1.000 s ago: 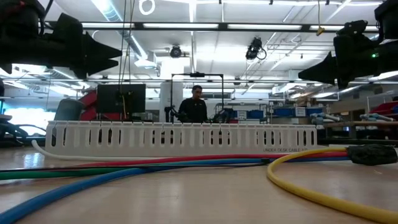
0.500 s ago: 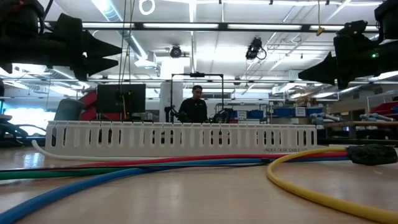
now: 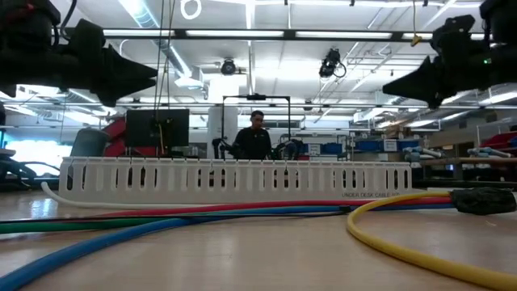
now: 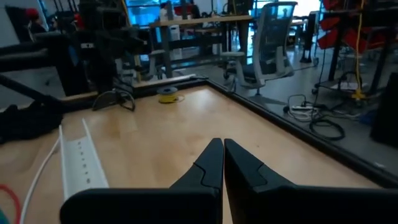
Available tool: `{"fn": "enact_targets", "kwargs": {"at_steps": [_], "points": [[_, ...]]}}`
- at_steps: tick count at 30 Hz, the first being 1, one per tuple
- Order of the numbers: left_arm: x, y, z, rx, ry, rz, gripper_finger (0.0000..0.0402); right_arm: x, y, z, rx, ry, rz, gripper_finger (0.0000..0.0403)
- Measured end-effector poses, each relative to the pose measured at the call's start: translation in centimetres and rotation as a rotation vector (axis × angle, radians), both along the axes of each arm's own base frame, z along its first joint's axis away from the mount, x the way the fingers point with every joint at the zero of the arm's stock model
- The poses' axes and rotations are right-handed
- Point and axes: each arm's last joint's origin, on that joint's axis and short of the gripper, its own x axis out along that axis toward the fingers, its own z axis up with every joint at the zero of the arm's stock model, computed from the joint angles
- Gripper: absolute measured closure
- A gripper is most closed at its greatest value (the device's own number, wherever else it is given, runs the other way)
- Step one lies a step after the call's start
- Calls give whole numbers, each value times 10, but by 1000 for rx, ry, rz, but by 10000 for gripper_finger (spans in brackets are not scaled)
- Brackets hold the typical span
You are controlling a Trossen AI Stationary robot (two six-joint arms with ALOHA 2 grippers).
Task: Ziptie cables
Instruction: Adjust the white cable duct
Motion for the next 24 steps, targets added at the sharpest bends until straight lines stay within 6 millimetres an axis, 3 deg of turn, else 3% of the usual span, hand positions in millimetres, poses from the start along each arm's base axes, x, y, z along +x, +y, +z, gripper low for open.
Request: {"fn": "enact_targets", "kwargs": {"at_steps": [3, 12, 18, 24], "points": [[0, 0, 4, 3, 1, -12, 277, 8, 0, 9, -7, 48, 2, 403], [14, 2, 46, 20, 143, -60, 392, 47, -1, 43, -11, 270, 70, 403], [33, 4, 58, 22, 217, -162, 401, 71, -3, 58, -11, 404, 101, 403], [52, 5, 41, -102, 362, -206, 401, 89, -14, 58, 53, 467, 172, 403]]}}
